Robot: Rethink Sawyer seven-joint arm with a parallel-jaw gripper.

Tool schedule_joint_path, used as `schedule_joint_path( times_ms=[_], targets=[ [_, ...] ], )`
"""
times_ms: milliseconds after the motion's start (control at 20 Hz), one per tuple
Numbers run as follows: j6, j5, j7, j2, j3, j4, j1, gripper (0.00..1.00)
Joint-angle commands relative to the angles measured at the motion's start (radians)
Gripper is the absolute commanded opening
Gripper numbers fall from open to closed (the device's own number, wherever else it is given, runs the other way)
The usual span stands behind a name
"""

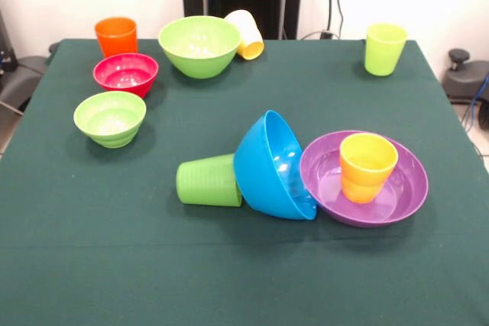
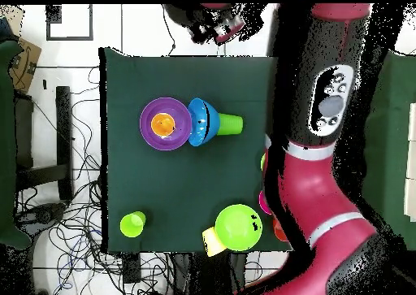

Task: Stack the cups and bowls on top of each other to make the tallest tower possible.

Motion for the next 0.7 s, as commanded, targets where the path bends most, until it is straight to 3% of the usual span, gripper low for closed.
schedule_joint_path(
  times_ms=[50,350,700],
  targets=[
    [-0.121,0.210,0.438,-0.027,-0.275,0.268,-0.069,1.00],
    [-0.218,0.361,0.531,-0.053,-0.314,0.385,-0.129,1.00],
    [-0.307,0.508,0.547,-0.130,-0.338,0.484,-0.208,1.00]
  ],
)
